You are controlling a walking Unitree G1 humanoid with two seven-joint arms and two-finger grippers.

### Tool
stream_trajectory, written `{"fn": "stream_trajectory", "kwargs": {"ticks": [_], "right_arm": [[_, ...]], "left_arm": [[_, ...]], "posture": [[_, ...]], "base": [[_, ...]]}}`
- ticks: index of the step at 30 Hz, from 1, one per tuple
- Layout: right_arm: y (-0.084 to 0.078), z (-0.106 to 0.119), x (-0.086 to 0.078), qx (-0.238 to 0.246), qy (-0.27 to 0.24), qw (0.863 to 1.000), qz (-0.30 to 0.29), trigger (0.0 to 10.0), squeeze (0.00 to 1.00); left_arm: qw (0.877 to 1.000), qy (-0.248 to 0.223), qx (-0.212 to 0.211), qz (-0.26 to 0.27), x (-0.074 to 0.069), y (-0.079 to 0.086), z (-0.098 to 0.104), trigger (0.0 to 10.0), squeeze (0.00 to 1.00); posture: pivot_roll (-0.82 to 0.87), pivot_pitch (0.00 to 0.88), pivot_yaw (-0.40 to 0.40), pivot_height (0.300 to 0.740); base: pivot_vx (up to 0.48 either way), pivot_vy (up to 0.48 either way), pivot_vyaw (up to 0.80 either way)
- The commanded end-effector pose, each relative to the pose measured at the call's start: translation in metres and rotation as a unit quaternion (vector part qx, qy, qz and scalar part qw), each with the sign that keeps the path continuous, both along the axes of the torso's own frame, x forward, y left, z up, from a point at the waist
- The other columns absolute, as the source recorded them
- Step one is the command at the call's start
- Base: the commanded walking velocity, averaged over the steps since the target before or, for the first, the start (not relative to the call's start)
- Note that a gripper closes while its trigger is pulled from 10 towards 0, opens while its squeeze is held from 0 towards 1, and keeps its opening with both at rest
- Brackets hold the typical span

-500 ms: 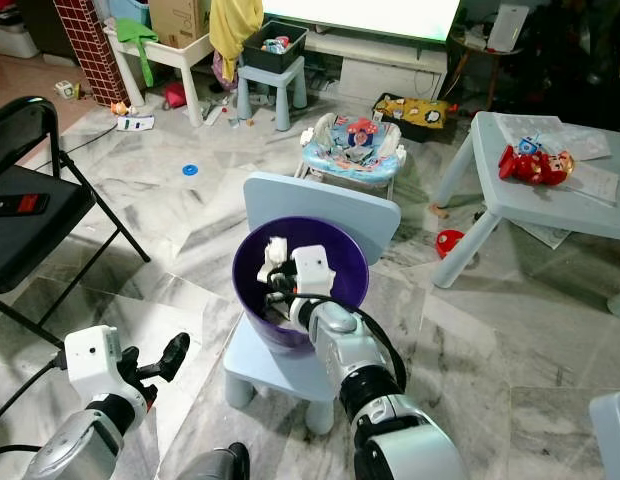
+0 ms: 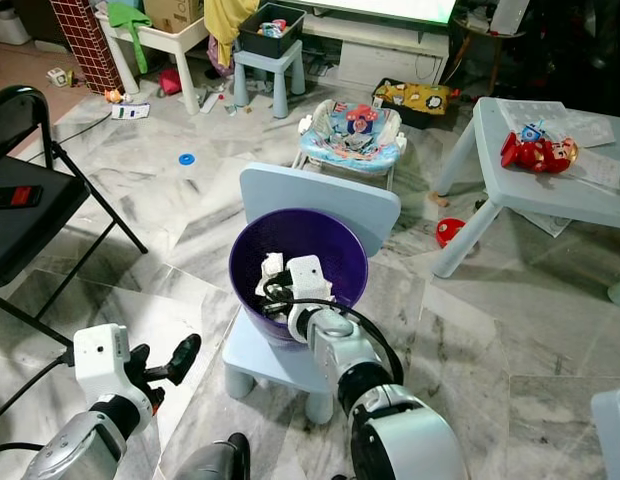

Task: Picking trash to rubbish bin

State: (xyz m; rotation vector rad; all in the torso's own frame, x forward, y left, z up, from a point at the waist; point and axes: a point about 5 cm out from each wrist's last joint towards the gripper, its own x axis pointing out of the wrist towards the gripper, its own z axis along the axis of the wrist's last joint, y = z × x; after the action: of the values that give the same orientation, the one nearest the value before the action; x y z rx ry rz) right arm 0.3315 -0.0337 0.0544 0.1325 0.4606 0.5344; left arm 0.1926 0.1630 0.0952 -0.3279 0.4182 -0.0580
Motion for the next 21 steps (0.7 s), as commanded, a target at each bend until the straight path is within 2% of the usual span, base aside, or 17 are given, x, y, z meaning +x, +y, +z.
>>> {"fn": "stream_trajectory", "kwargs": {"ticks": [1,2,3,4,9,21], "right_arm": [[0.054,0.011,-0.014,0.031,0.000,0.998,0.061,4.0,0.00],[0.057,0.012,-0.015,0.030,-0.003,0.997,0.066,10.0,0.75],[0.058,0.012,-0.016,0.030,-0.005,0.997,0.070,10.0,0.75],[0.060,0.012,-0.016,0.031,-0.006,0.997,0.072,10.0,1.00],[0.070,0.018,-0.018,0.043,-0.020,0.995,0.091,10.0,1.00],[0.064,0.022,-0.012,0.040,-0.035,0.996,0.075,10.0,1.00]], "left_arm": [[1.000,0.001,0.001,-0.009,-0.003,-0.003,0.002,10.0,0.00],[1.000,0.001,0.000,-0.010,-0.002,-0.003,0.002,10.0,0.00],[1.000,0.000,0.000,-0.010,-0.002,-0.004,0.003,10.0,0.00],[1.000,0.000,-0.001,-0.011,-0.002,-0.004,0.003,10.0,0.00],[1.000,-0.002,-0.006,-0.016,-0.002,-0.007,0.003,10.0,0.00],[1.000,-0.007,-0.007,-0.021,0.001,-0.009,0.004,10.0,0.00]], "posture": [[0.40,0.193,-0.090,0.740],[0.40,0.193,-0.093,0.740],[0.40,0.194,-0.094,0.740],[0.40,0.194,-0.094,0.740],[0.41,0.189,-0.107,0.740],[0.41,0.177,-0.115,0.740]], "base": [[0.000,0.000,0.00],[0.000,0.000,0.00],[0.000,0.000,0.00],[0.000,0.000,0.00],[0.000,0.000,0.00],[0.000,0.000,0.00]]}}
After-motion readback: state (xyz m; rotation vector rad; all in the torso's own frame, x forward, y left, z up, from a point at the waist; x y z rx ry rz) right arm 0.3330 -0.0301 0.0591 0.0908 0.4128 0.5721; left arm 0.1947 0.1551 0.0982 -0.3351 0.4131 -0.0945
